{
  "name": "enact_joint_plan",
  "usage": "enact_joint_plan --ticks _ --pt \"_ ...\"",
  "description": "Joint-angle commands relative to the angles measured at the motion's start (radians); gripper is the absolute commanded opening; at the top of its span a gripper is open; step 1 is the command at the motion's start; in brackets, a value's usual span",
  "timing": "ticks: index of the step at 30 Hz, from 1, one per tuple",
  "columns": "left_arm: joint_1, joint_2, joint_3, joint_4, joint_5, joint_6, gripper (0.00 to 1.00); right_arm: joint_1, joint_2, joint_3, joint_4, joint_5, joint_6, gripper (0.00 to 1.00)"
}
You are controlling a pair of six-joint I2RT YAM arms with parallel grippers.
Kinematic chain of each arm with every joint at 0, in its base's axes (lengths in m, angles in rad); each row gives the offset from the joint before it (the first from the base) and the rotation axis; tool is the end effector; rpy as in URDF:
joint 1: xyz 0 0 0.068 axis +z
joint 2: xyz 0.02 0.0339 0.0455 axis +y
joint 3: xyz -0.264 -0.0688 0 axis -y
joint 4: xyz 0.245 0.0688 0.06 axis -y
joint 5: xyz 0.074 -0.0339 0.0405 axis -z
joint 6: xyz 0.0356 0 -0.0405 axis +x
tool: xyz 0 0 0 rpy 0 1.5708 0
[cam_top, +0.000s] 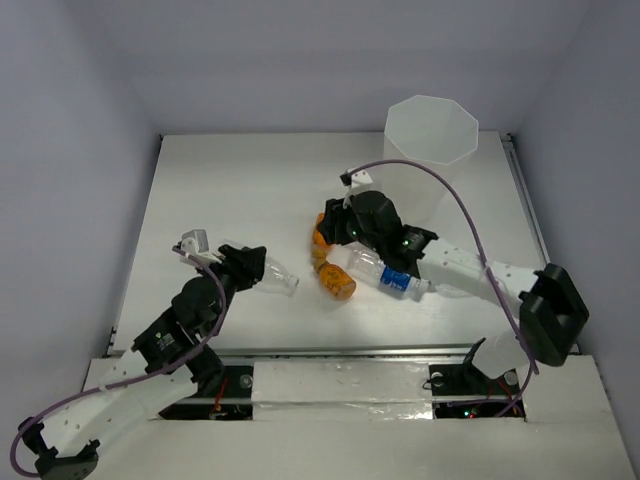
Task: Put the plastic bottles in the bin
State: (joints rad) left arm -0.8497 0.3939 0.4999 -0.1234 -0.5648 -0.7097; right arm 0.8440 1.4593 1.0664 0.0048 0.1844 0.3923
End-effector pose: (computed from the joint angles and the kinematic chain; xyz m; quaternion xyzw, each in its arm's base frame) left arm 0.0919 -0.0757 0.2986 -0.1469 0.6970 -0.3319 0.6184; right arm 0.2313 0.2504 0.2962 -0.1351 0.8172 0.2594 0.4967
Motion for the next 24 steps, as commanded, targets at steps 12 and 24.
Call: enact_joint_plan --ticks 12,24 --pt "0.0 0.062 -0.113 -0.127 -0.122 -0.298 0.92 -0.105 0.325 0.293 -0.117 -0.042 0.072 0.89" --pt "0.056 0.086 -0.176 -0.046 -0.048 -0.306 0.96 -0.105 0.415 0.319 -0.126 -0.046 0.106 0.87"
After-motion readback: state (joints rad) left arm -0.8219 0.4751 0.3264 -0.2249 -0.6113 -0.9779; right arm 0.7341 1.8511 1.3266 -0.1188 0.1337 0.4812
